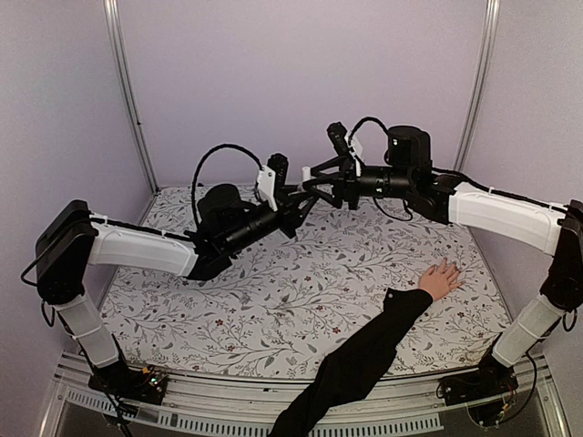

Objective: Paint the nails
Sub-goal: Screw the nail polish bottle.

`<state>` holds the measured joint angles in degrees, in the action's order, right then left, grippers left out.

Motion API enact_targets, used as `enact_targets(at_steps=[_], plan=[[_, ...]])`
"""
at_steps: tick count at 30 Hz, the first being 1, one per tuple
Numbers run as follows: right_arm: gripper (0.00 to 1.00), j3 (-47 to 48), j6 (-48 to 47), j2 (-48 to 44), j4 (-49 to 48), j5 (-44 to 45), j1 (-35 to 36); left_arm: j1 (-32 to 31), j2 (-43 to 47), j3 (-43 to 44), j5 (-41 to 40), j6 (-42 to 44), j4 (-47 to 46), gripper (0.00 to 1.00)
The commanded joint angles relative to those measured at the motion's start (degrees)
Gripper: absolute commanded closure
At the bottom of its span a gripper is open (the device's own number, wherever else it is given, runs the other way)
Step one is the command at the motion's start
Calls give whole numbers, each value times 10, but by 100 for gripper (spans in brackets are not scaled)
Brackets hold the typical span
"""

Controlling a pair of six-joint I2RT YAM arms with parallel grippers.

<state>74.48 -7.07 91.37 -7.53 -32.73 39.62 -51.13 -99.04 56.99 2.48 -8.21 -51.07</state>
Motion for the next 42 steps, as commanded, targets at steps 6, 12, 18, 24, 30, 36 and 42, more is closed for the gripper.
enact_targets(at_steps=[6, 12, 18, 24, 30, 36, 42], plan=[[51, 7, 22, 3, -19, 7, -2, -26, -27, 38, -56, 31, 3, 100], [53, -39, 31, -33, -23, 25, -2, -39, -47, 53, -63, 41, 2, 100], [55, -84, 43, -69, -24, 79, -3, -62, -73, 76, -85, 52, 1, 100], [60, -112, 36, -95, -29, 55, -4, -68, -88, 89, -71, 51, -2, 100], [69, -125, 34, -112, -27, 55, -10, -68, -92, 94, -67, 52, 2, 100], [78, -126, 23, -118, -27, 16, -12, -69, -92, 91, -51, 59, 1, 100], [93, -116, 13, -107, -24, -15, -12, -69, -88, 88, -45, 63, 2, 100]])
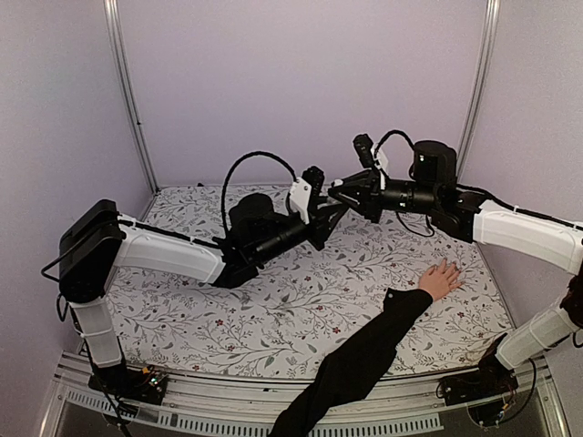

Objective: Paint the nails
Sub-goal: Screw the nail polish bottle.

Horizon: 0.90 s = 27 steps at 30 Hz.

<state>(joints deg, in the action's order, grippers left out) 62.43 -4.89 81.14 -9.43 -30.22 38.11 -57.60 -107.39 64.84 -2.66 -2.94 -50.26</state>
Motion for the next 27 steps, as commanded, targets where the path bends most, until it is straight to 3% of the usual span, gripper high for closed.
enact_targets(at_steps=[1, 6, 14, 23, 27], plan=[[95, 9, -7, 0, -4, -37, 3, -4, -4, 9, 4, 11, -6, 100], [100, 11, 37, 16, -34, 0, 4, -4, -6, 12, -23, 11, -1, 100], [100, 9, 86, 39, -57, 145, 25, -4, -12, 22, -65, 18, 2, 100], [100, 50, 90, 88, -17, 326, 86, -3, -18, 18, -65, 41, -3, 100], [100, 54, 81, 92, -12, 341, 94, -3, -18, 14, -64, 45, -7, 100]])
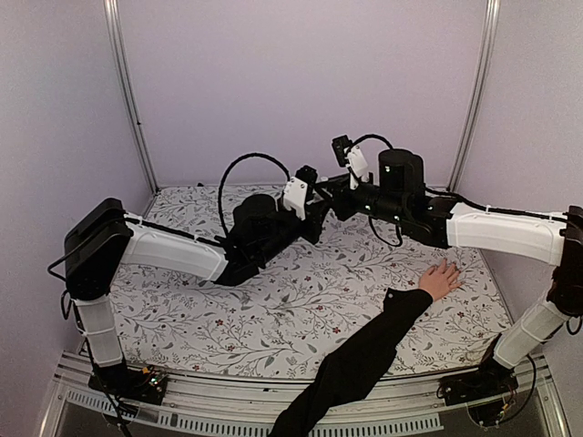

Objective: Paint the nails
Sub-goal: Screw the nail polish bottle.

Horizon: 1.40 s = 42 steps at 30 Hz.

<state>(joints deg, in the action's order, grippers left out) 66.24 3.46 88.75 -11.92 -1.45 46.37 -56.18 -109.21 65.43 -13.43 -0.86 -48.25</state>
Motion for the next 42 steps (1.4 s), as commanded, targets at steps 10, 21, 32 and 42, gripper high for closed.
enact_targets(at_steps=[10, 21, 32, 42], plan=[[52, -16, -16, -42, 2, -30, -21, -13, 17, -20, 64, 18, -48, 100], [32, -51, -103, -116, 37, -307, -73, 1, 40, -59, 147, 10, -74, 100], [43, -36, -160, -90, 74, -423, -87, 1, 42, -64, 219, -8, -95, 100], [89, -29, -157, -77, 73, -397, -87, 0, 40, -61, 209, -9, -96, 100]])
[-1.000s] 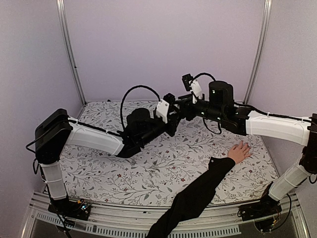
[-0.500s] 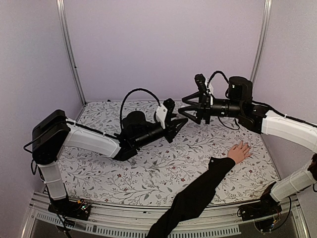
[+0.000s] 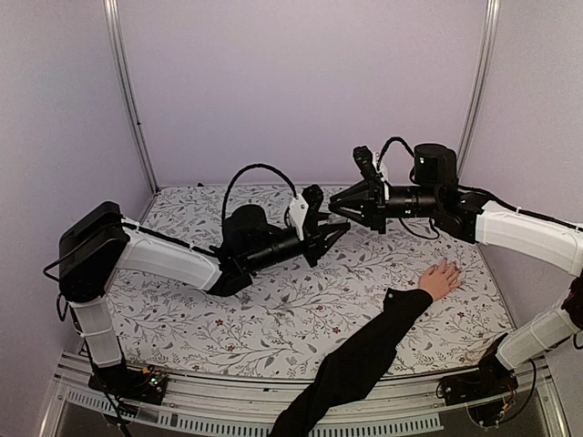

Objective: Paint the nails
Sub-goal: Screw the nail polish bottle.

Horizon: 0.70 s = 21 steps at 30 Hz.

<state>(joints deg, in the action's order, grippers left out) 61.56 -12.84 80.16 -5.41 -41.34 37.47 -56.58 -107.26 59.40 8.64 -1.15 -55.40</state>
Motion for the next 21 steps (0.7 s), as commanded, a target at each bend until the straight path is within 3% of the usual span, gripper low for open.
enact_targets(at_steps=[1, 5, 15, 21], plan=[[92, 20, 10, 11, 7, 12, 2, 5, 20, 0, -15, -6, -23, 100], [100, 25, 35, 20, -3, 61, 2, 5, 16, 9, -32, -5, -13, 100], [100, 39, 149, 39, -27, 246, 12, 5, 4, 30, -85, 0, 14, 100], [100, 53, 204, 48, -16, 385, 60, 5, -3, 36, -104, 0, 15, 100]])
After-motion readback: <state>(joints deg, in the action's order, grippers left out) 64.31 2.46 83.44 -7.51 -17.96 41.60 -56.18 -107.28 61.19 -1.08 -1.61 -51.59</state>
